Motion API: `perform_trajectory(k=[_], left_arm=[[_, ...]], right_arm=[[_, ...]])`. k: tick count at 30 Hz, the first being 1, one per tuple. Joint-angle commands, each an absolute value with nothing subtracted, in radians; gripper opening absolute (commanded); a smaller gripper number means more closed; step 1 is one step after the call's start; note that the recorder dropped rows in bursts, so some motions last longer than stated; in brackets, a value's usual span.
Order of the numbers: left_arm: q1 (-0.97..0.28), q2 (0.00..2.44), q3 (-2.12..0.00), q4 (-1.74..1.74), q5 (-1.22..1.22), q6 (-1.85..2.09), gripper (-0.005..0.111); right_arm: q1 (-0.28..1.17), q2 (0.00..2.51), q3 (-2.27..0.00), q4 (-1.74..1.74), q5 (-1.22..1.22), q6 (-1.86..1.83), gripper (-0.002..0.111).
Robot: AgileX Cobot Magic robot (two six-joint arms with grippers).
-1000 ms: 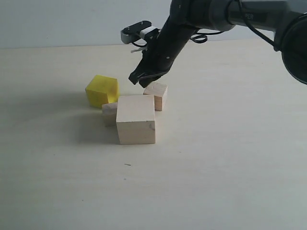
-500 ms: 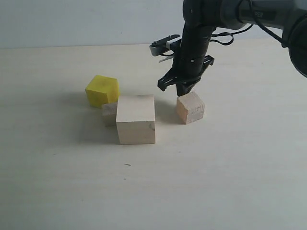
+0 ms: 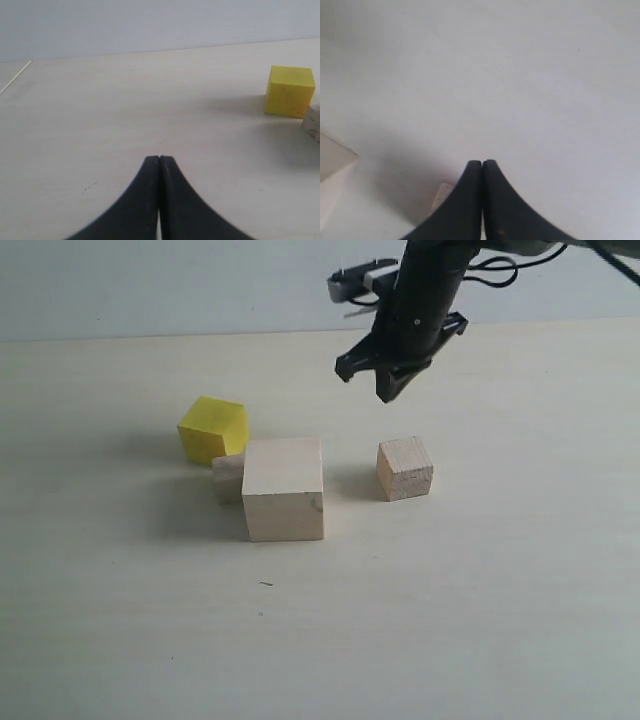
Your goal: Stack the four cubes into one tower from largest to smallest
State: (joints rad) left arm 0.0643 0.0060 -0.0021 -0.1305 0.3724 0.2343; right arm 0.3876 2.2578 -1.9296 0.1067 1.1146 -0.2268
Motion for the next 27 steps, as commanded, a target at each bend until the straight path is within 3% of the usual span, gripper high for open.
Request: perform_trajectory(k=[1,8,17,27], left_arm=[[0.058,0.0,0.0,-0.135,0.371,0.231,0.0],[0.058,0.0,0.0,-0.135,0.371,0.231,0.0],[0.058,0.0,0.0,-0.135,0.371,0.231,0.0],[0.058,0.0,0.0,-0.135,0.371,0.231,0.0]], right_arm=[[0.384,2.158,-1.931,0.192,1.061,-0.299,0.0],[0.359,1.958,-1.87,0.264,0.907,-0.287,0.0],[0.352,1.626,-1.478,0.296,0.662,-0.294,0.0],[0.352,1.294,-1.268,0.401,0.672,-0.352,0.0]])
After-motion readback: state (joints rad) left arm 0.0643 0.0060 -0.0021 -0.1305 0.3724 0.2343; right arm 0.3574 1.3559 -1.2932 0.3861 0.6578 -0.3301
